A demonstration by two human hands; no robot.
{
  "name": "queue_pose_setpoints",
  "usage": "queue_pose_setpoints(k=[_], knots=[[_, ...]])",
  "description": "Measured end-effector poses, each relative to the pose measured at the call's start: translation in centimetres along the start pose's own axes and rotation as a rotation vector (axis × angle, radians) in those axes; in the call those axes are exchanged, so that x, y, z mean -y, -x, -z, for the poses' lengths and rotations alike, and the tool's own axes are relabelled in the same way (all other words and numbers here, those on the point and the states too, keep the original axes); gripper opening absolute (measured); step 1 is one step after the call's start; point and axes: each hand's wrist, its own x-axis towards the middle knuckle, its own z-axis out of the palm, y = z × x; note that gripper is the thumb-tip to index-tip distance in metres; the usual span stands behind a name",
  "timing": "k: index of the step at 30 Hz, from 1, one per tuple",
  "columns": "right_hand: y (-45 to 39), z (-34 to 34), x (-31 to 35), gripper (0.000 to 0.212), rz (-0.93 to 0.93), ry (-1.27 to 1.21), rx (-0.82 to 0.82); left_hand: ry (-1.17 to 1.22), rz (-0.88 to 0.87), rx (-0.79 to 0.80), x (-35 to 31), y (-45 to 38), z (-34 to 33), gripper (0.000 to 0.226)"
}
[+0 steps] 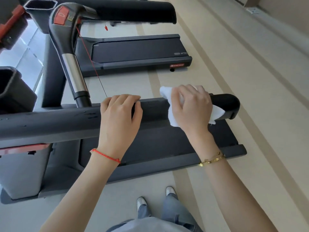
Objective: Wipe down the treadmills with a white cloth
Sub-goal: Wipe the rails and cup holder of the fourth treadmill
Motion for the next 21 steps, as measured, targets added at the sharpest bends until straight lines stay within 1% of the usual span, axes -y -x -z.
queue_pose_setpoints(k=[3, 6, 8, 11, 12, 15, 16, 18, 21], knots=[[0.8, 0.0, 0.2, 0.036, 0.114, -0.047, 0.023, 0.028, -0.010, 0.004, -0.9, -0.6, -0.6, 0.024], [0.3, 0.7, -1.8, 0.036, 0.170, -0.086, 0.053, 0.048, -0.016, -0.005, -2.0, -1.2, -1.5, 0.023], [-0.4, 1.4, -4.2, 0.035, 0.136, -0.093, 0.044, 0.046, -0.010, -0.013, -2.6, -1.6, -2.0, 0.023], [-1.4, 2.8, -8.5, 0.032, 0.019, -0.081, -0.005, 0.029, 0.001, -0.033, -3.2, -1.9, -2.6, 0.021], [-1.9, 3.2, -9.6, 0.033, -0.030, -0.078, 0.004, 0.015, 0.002, -0.043, -3.2, -2.0, -2.8, 0.021], [-3.5, 3.5, -12.1, 0.040, -0.192, -0.084, 0.137, -0.024, 0.014, -0.074, -3.2, -2.1, -3.2, 0.021], [-4.0, 3.4, -12.6, 0.043, -0.218, -0.076, 0.191, -0.033, 0.019, -0.082, -3.3, -2.1, -3.3, 0.021], [-4.8, 3.3, -12.8, 0.047, -0.182, -0.010, 0.267, -0.053, 0.024, -0.092, -3.4, -2.1, -3.4, 0.023], [-5.0, 3.3, -11.4, 0.047, -0.045, 0.090, 0.318, -0.066, 0.020, -0.099, -3.3, -2.1, -3.5, 0.024]])
